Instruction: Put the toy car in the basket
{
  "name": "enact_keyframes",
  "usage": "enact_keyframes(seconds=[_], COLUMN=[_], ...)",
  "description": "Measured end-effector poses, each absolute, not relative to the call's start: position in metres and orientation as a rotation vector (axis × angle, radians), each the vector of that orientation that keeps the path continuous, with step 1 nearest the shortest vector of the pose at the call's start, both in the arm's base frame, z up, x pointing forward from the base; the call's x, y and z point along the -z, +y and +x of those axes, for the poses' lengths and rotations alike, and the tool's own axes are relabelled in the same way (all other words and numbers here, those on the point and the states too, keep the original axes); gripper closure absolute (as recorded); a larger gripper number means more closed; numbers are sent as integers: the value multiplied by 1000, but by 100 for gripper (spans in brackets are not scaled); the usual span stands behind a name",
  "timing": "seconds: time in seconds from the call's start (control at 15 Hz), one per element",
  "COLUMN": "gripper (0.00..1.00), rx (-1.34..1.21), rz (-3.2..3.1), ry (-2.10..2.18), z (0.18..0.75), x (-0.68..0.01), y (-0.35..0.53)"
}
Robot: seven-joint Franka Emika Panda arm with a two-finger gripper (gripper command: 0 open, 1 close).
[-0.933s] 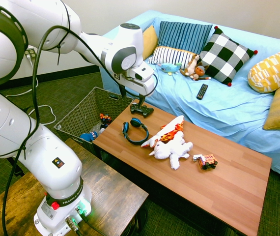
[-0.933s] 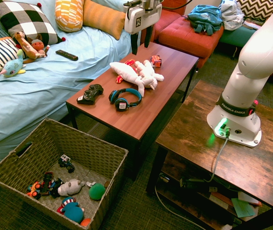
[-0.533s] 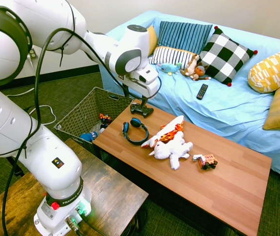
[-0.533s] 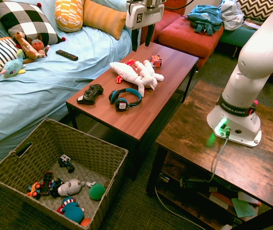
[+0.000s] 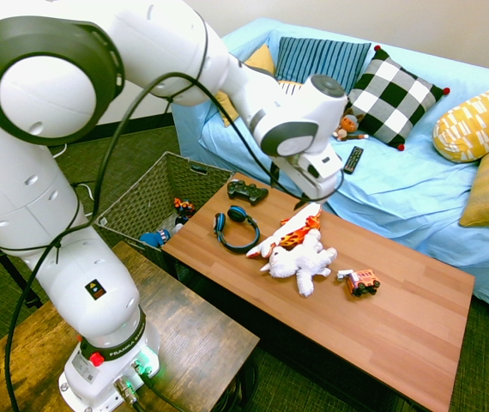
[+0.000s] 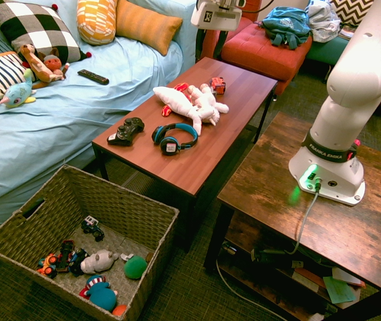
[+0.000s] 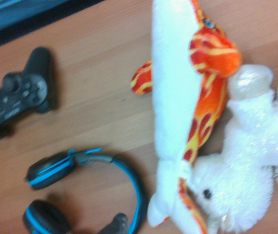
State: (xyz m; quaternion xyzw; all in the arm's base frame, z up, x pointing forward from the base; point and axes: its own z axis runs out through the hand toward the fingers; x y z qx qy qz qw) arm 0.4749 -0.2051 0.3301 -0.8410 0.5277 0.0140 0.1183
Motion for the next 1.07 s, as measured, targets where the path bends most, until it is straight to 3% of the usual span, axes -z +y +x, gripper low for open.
enact_keyframes(seconds=[0.53,1.07], gripper=[0,0], rx=[-185,-191], rz=[-2241,-2169], ry=[2061,2237], z=[530,531], x=[-194,-146], y=[-325,-397])
